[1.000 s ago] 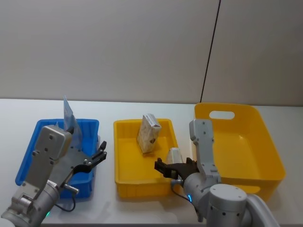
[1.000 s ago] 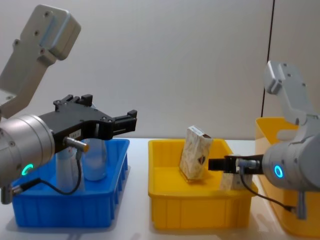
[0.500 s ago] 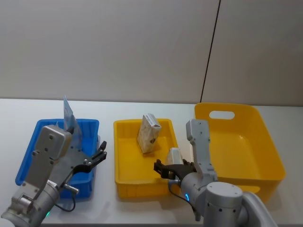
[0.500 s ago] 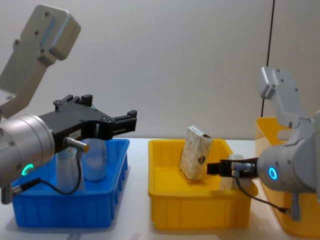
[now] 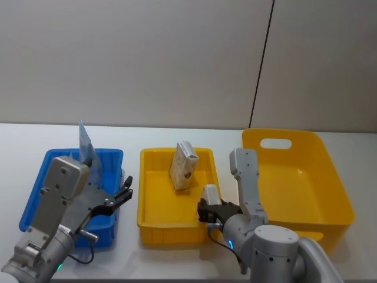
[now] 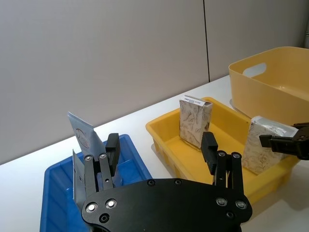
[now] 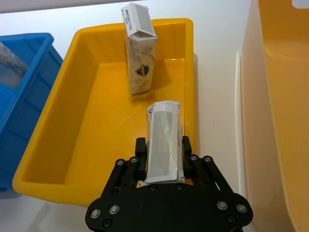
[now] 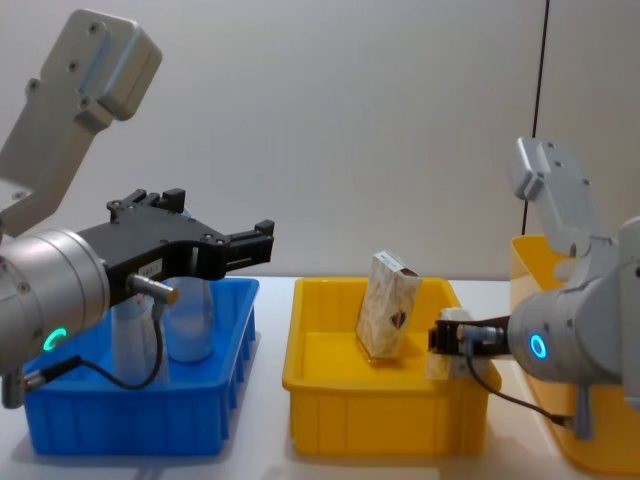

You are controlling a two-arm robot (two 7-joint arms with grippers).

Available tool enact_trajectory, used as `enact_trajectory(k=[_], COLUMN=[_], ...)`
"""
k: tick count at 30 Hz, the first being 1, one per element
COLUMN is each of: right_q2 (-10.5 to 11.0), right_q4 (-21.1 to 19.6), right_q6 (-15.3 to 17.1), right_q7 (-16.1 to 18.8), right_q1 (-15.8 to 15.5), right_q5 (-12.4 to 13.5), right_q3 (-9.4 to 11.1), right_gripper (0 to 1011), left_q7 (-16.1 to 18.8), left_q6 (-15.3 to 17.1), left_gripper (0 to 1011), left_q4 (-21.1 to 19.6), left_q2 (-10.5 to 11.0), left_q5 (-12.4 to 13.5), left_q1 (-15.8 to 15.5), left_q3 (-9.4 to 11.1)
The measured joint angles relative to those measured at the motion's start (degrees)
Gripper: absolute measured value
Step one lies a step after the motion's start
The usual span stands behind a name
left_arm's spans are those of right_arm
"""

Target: Bimanual collaborative sorting of washing and personal care products

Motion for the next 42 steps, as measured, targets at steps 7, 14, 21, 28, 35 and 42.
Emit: enact_trajectory(k=[7,14,21,28,35,42], right_q2=[-0.4,-0.6,-0.3,0.7,2.2,3.5], right_q4=[0.4,0.3,-0.3,-1.3,-2.2,-3.1], right_q6=[0.0,-0.2,-1.8,-5.4,-9.6,-13.8], right_q7=[-0.2,-0.6,-0.3,1.4,4.3,7.2], right_q1=[0.1,0.0,-0.4,-0.8,-0.9,-0.7], right_q5=[-0.3,-1.0,-2.0,-3.2,-4.4,-5.5], right_q3=[0.3,0.3,-0.2,-1.5,-3.3,-4.7], right_gripper=[342,339,327,275,145,35], left_q7=[0.0,0.0,0.0,0.0,0.0,0.0], left_q6=[0.0,0.0,0.0,0.0,0.0,0.0], left_gripper=[1001,1002,1001,1001,1002,1001], left_q4=[0.0,0.0,0.0,0.0,0.0,0.0], left_q2=[0.0,0.0,0.0,0.0,0.0,0.0], left_q5=[0.0,0.0,0.0,0.0,0.0,0.0], left_q1=[0.0,0.0,0.0,0.0,0.0,0.0], left_q3=[0.0,0.0,0.0,0.0,0.0,0.0])
